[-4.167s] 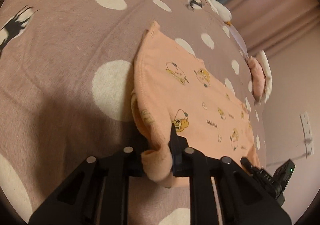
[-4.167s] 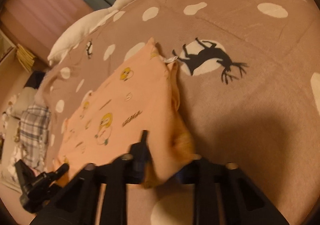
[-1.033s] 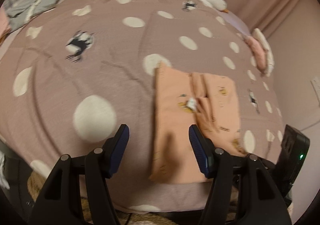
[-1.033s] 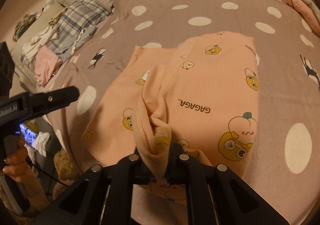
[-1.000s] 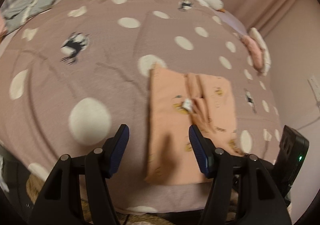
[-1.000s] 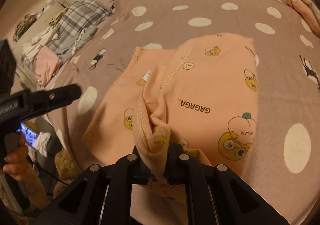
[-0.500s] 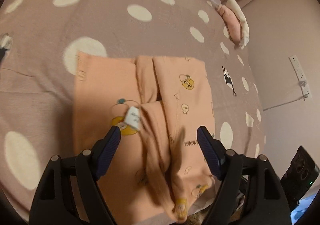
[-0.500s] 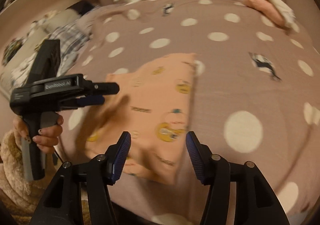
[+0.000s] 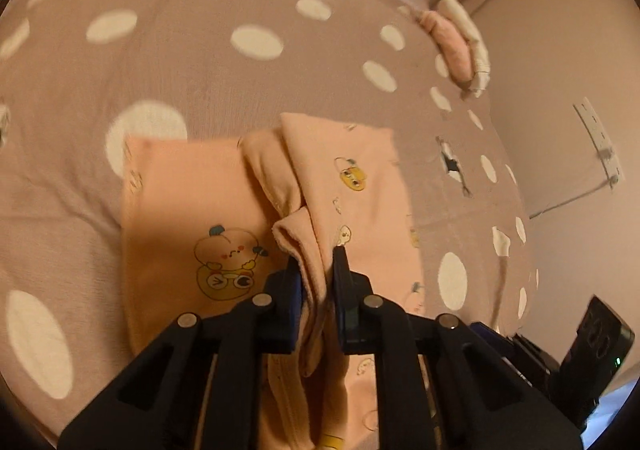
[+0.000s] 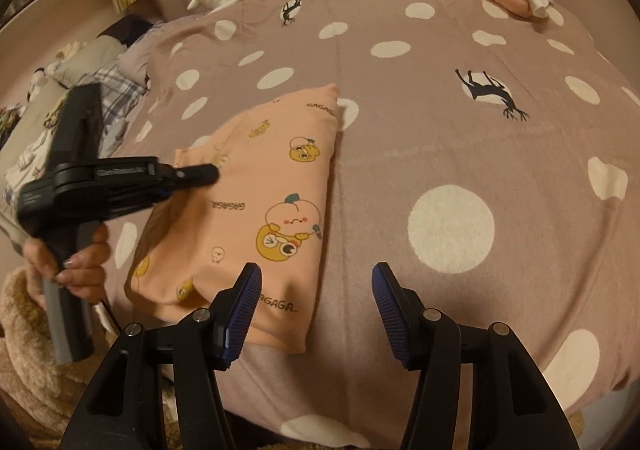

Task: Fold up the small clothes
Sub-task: 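Grasp the end of the folded onesie with the left tool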

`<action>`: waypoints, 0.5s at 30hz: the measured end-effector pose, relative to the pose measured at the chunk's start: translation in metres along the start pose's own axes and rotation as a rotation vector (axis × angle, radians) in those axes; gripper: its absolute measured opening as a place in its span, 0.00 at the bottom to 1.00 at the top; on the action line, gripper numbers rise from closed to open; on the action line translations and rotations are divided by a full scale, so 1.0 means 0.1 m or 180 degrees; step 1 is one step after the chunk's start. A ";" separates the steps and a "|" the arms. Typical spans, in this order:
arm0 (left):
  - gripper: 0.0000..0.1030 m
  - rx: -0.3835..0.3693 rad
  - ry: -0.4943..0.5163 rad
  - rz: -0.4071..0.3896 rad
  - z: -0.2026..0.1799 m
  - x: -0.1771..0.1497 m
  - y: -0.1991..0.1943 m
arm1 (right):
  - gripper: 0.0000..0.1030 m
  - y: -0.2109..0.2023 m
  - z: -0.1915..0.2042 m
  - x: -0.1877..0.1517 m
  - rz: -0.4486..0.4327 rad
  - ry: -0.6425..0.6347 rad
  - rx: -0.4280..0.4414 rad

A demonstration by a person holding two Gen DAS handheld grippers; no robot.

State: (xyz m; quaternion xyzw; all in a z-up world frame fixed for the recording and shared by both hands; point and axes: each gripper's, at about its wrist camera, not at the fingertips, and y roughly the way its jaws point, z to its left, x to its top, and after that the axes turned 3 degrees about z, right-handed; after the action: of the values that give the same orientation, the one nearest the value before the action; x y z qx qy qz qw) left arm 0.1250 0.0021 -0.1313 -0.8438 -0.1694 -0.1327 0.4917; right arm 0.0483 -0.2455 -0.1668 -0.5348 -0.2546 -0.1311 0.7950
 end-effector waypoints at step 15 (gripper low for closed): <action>0.14 0.0533 -0.0091 -0.0130 0.48 -0.17 -0.37 | 0.55 0.14 0.28 0.08 0.0063 -0.0319 0.0111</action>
State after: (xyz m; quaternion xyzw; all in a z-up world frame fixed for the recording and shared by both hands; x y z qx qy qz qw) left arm 0.0966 0.0590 -0.1319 -0.7979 -0.2041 -0.1159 0.5553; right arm 0.0541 -0.2133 -0.1651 -0.5293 -0.2911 -0.0919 0.7916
